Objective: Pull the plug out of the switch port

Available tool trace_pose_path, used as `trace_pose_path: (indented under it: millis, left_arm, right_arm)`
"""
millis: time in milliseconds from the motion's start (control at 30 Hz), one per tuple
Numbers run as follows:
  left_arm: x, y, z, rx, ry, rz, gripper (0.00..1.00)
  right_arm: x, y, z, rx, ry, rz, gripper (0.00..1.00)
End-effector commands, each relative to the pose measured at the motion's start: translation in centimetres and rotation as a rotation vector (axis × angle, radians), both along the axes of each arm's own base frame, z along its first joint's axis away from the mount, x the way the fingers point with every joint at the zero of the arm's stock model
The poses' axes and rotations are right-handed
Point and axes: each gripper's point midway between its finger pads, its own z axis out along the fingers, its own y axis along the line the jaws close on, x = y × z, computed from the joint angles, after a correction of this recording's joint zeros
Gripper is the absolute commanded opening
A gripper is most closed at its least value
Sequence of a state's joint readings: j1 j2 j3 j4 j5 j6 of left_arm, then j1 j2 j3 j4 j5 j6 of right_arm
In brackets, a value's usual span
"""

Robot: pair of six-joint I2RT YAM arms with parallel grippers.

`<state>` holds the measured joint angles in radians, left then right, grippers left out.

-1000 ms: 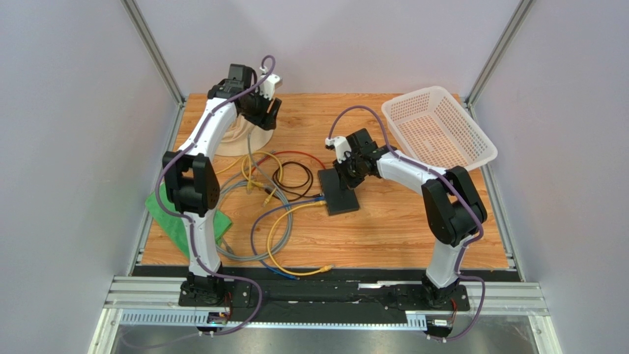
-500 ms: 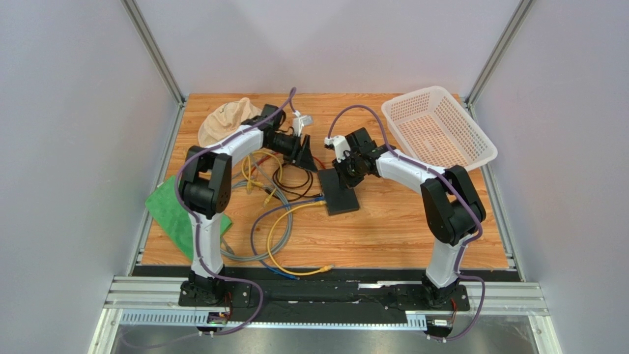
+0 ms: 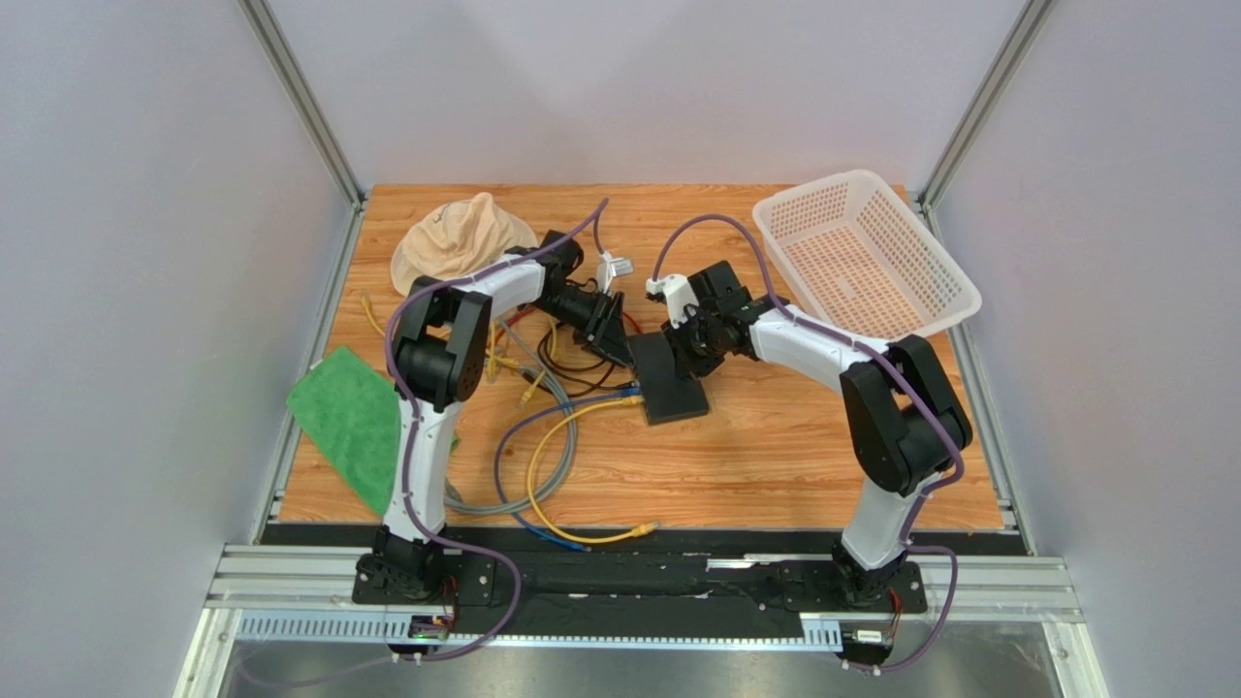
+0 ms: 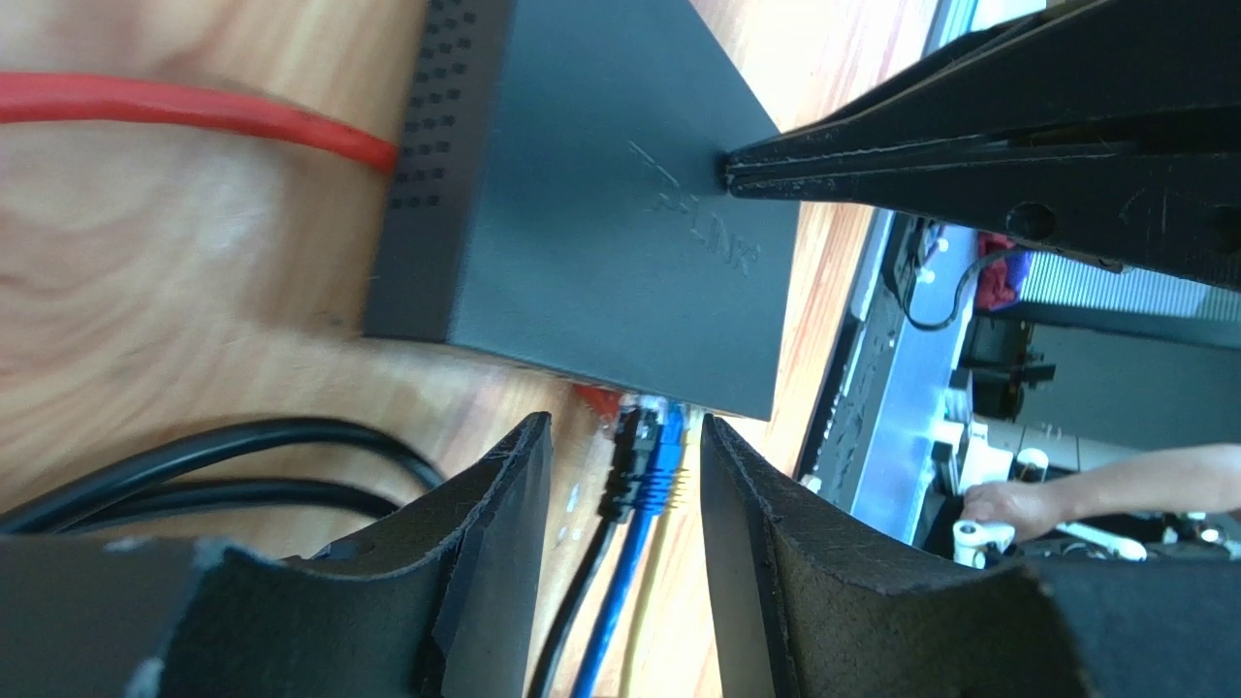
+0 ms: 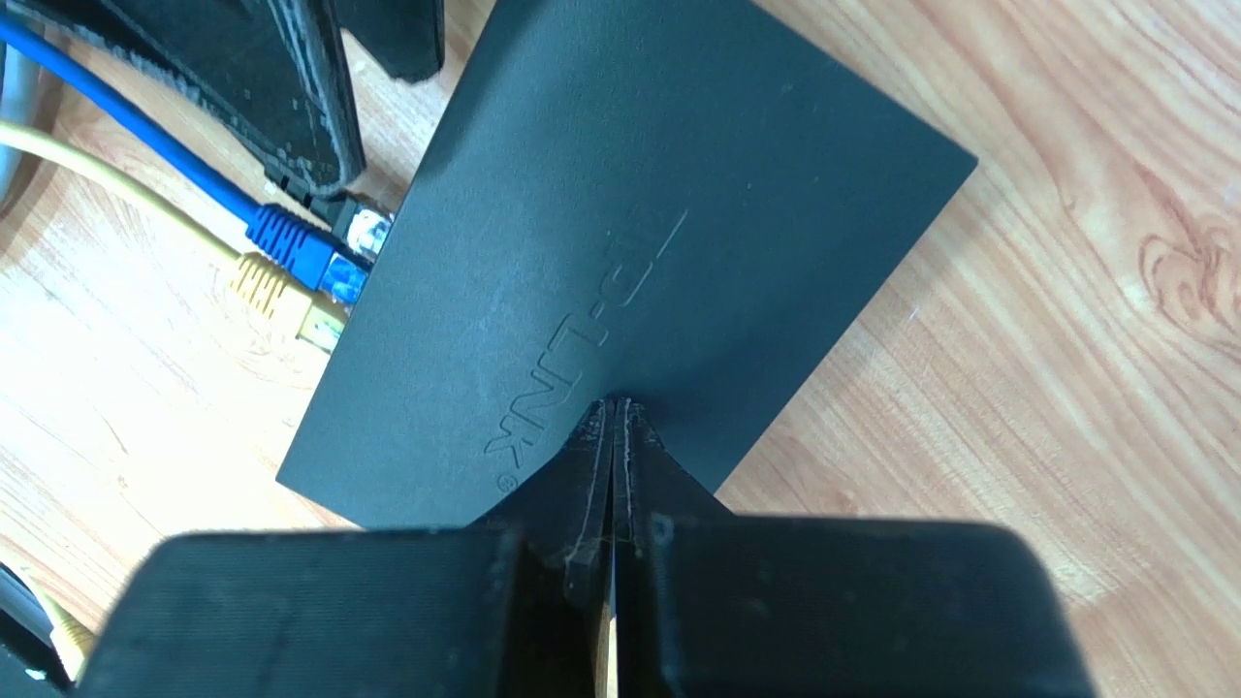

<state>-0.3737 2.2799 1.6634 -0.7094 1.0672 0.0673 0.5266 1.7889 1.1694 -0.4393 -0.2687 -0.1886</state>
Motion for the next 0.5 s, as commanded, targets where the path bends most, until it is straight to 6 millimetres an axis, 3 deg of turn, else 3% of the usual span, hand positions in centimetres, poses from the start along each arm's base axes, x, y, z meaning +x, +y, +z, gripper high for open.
trace_pose_path:
  millis: [0, 167, 467]
  left_arm:
    - [-1.4, -1.3, 0.1, -0.024, -0.024, -0.072, 0.50]
    - [-1.3, -1.5, -1.5, 0.008, 0.038, -0.094, 0.48]
    - [-3.1, -1.1, -0.8, -0.030, 0.043, -0.165, 0.47]
  right_arm:
    - [-3.4, -2.2, -2.9, -0.086, 0.113, 0.005, 0.00]
    - [-3.8, -2.3, -3.1, -0.081, 0.117, 0.003, 0.00]
    - [-3.8, -2.1, -3.3, -0.086, 0.135, 0.003, 0.00]
